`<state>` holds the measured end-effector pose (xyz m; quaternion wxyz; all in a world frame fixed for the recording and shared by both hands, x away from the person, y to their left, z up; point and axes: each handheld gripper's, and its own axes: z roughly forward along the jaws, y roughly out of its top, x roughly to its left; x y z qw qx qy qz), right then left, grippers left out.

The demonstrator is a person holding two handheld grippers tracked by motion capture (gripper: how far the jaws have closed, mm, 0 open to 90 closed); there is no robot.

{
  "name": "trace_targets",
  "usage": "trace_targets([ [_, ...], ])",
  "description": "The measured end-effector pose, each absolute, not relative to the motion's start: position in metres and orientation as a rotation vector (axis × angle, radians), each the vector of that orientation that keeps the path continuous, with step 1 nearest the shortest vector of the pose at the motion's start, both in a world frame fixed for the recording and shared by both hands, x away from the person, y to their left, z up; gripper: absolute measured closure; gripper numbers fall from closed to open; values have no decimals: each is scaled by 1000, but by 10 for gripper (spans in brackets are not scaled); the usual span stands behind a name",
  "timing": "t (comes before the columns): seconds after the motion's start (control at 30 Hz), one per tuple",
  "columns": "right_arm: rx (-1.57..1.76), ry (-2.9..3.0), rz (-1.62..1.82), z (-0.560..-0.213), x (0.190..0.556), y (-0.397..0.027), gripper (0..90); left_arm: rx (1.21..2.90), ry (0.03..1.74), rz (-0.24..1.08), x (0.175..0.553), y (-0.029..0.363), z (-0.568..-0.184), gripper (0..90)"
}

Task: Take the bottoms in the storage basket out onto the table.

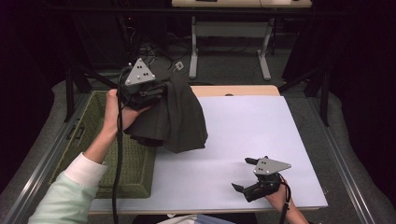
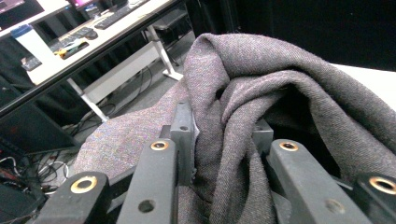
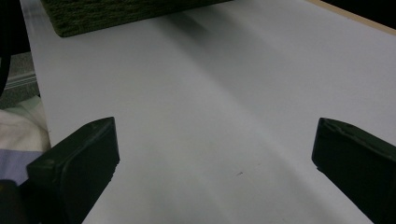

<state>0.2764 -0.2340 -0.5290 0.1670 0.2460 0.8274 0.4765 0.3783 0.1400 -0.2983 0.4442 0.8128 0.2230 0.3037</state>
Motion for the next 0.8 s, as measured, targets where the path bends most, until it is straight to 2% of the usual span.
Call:
trace_targets([
  [0.8, 693, 2363, 1353, -529, 277, -234, 3, 2027, 544, 720, 387, 126, -306, 720],
])
